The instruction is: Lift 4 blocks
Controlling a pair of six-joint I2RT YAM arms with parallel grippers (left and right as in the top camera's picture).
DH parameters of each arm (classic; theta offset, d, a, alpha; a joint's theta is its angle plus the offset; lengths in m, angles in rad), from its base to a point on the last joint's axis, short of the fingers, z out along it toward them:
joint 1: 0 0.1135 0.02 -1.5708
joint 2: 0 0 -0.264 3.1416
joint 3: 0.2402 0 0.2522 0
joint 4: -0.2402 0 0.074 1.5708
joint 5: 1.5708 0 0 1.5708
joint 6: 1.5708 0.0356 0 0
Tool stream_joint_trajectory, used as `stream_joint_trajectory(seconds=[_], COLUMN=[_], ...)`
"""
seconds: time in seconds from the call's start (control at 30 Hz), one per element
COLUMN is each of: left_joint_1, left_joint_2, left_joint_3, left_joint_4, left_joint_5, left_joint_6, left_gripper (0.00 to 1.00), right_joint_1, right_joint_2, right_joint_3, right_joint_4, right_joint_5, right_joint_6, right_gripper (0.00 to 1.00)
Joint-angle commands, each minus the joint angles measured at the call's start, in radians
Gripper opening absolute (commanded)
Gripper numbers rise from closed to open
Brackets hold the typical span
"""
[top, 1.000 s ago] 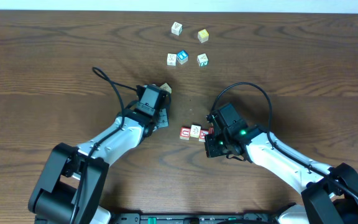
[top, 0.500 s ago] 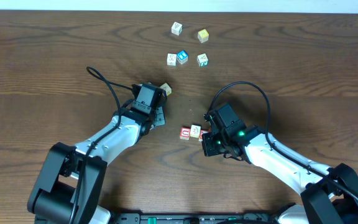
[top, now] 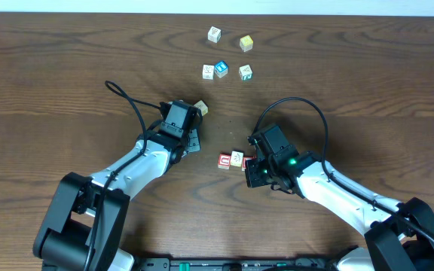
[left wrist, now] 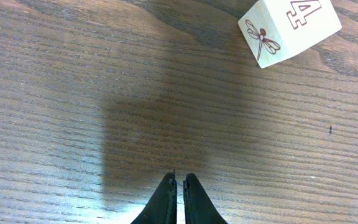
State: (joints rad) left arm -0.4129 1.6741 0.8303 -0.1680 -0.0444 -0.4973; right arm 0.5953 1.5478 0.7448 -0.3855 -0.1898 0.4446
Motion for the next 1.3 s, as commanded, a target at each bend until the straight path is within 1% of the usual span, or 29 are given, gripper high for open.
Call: stream_joint_trajectory(seconds=[0.0,0.8,1.0,1.13,1.27], left_joint_1=[0.004,0.004,0.004,0.004,0.004], left_joint_2=[0.005,0.005,0.005,0.005,0.005], left_joint_3=[-0.010,-0.010,-0.010,-0.010,-0.010], left_joint_4=[-0.002,-0.002,-0.002,-0.002,-0.002], left_joint_5=[-0.019,-0.019,-0.019,-0.019,-0.019], left_joint_6=[0.006,0.006,0.006,0.006,0.006], left_gripper=[0.07,0.07,0.07,0.07,0.07], right_joint_1=[0.008,0.009,0.009,0.009,0.008], right_joint_2=[0.010,0.010,0.010,0.010,0.010], right_joint_3=[-0.002,-0.002,-0.002,-0.002,-0.002], right_joint_4=[0.008,0.026,0.022,-0.025,-0.072], right_joint_5=[0.010,0.023,-0.016,-0.070,-0.032], right_joint_6=[0.011,0.011,0.011,0.012,0.012], right_gripper=[0.01,0.01,0.01,0.01,0.01])
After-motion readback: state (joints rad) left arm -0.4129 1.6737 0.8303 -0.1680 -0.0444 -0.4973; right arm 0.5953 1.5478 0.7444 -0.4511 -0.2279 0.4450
